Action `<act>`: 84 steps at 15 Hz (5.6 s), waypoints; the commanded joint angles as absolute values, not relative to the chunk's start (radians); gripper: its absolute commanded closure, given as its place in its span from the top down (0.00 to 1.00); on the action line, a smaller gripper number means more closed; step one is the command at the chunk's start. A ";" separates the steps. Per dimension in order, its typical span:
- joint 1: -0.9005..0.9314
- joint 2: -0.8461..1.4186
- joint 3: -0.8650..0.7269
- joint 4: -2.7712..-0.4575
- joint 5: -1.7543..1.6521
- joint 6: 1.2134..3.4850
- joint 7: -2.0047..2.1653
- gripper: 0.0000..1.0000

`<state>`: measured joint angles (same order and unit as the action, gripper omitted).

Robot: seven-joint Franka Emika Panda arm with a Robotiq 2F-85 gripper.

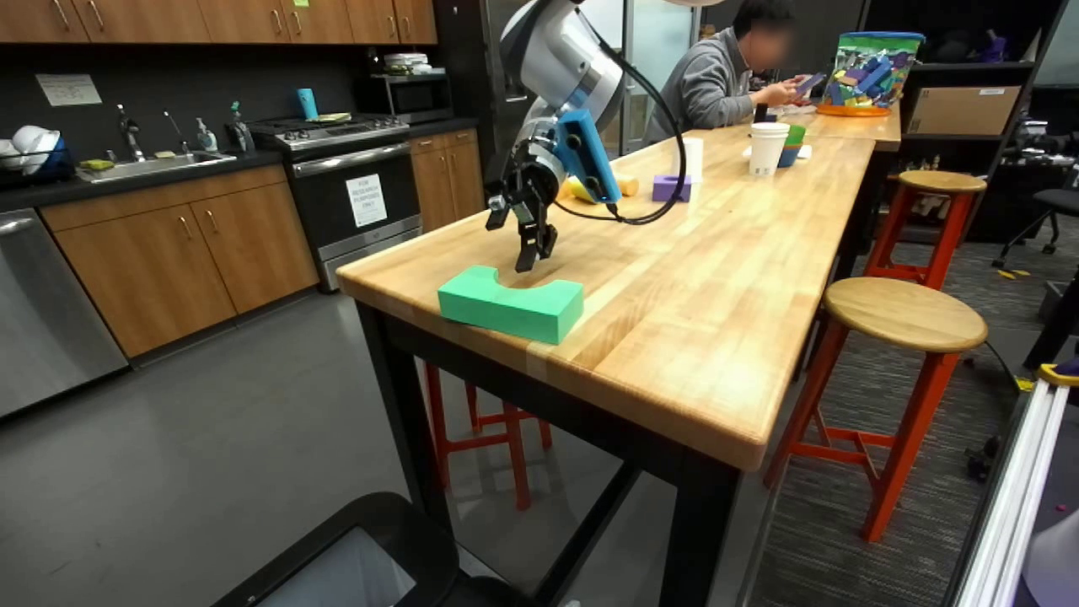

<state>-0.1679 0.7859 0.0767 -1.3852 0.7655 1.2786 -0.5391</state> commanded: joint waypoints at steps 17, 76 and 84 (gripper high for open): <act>-0.170 0.621 -0.026 -1.592 0.634 1.493 -0.396 1.00; -0.238 -0.052 -0.225 -2.315 -0.212 1.988 -0.287 1.00; -0.161 -0.151 -0.164 -2.380 -0.323 2.068 -0.368 1.00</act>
<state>-0.1823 -0.0881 -0.1826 -2.3376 -0.2732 2.0391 -0.3354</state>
